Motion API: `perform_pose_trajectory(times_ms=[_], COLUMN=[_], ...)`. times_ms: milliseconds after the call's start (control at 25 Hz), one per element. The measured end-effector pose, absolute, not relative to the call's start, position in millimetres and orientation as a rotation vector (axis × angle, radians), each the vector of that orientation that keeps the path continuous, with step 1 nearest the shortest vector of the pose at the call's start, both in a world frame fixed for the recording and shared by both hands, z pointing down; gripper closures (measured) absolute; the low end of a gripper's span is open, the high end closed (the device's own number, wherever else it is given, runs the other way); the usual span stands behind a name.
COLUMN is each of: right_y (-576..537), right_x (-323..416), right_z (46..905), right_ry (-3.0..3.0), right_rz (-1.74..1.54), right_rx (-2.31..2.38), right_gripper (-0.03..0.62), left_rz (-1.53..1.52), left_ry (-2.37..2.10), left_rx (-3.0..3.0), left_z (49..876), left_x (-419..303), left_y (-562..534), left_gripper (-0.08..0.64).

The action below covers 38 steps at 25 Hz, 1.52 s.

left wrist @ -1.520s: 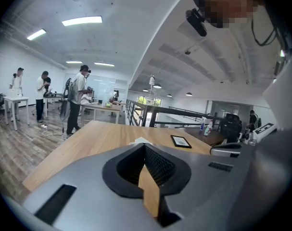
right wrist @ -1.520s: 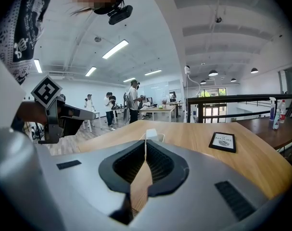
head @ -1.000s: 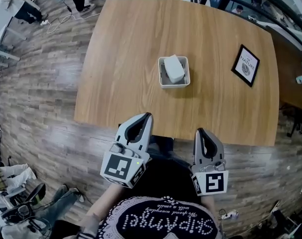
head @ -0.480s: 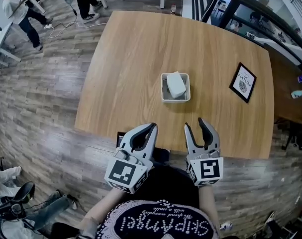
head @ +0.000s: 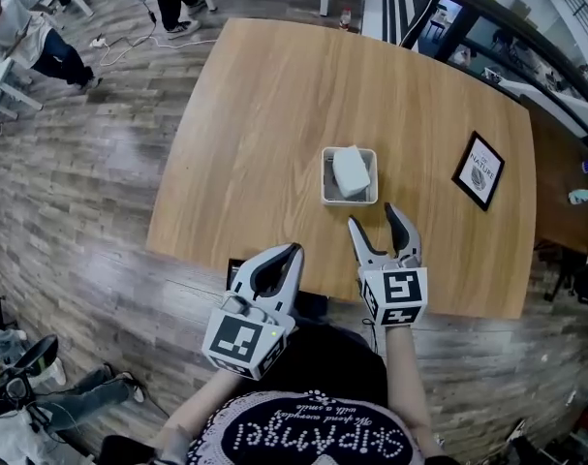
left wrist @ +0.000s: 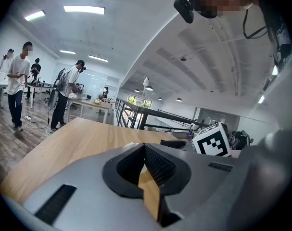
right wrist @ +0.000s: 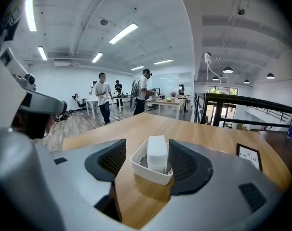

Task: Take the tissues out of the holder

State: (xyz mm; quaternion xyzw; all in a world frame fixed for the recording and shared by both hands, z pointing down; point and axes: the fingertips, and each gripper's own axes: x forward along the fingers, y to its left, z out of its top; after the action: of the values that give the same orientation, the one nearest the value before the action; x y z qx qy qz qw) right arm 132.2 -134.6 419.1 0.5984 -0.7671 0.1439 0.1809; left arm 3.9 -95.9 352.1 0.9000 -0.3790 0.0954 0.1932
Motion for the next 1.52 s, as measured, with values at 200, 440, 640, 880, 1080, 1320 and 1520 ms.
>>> perform_pose_trajectory(times_ms=[200, 440, 640, 880, 1080, 1320, 1520], right_y=[-155, -179, -199, -215, -217, -223, -229], right_x=[138, 139, 137, 134, 139, 137, 137], right_z=[435, 457, 481, 503, 521, 535, 544], right_ry=[-2.113, -2.058, -2.015, -1.979, -1.925, -1.896, -1.867], right_rz=[0.447, 0.489, 0.55, 0.594, 0.656, 0.685, 0.7], right_rx=[1.689, 1.654, 1.587, 1.521, 1.506, 1.46, 1.434], right_gripper=[0.317, 0.28, 0.253, 0.255, 0.255, 0.255, 0.255], left_rz=[0.271, 0.282, 0.283, 0.291, 0.3, 0.311, 0.302], left_ry=[-1.07, -1.065, -1.064, -1.064, -1.086, -1.136, -1.13], left_rx=[2.514, 2.511, 2.507, 2.494, 2.476, 2.429, 2.45], left_z=[354, 357, 359, 360, 362, 362, 364], left_x=[0, -1, 0, -2, -6, -14, -15], left_y=[-100, -107, -112, -120, -125, -133, -135], left_gripper=[0.555, 0.555, 0.555, 0.555, 0.555, 0.555, 0.555])
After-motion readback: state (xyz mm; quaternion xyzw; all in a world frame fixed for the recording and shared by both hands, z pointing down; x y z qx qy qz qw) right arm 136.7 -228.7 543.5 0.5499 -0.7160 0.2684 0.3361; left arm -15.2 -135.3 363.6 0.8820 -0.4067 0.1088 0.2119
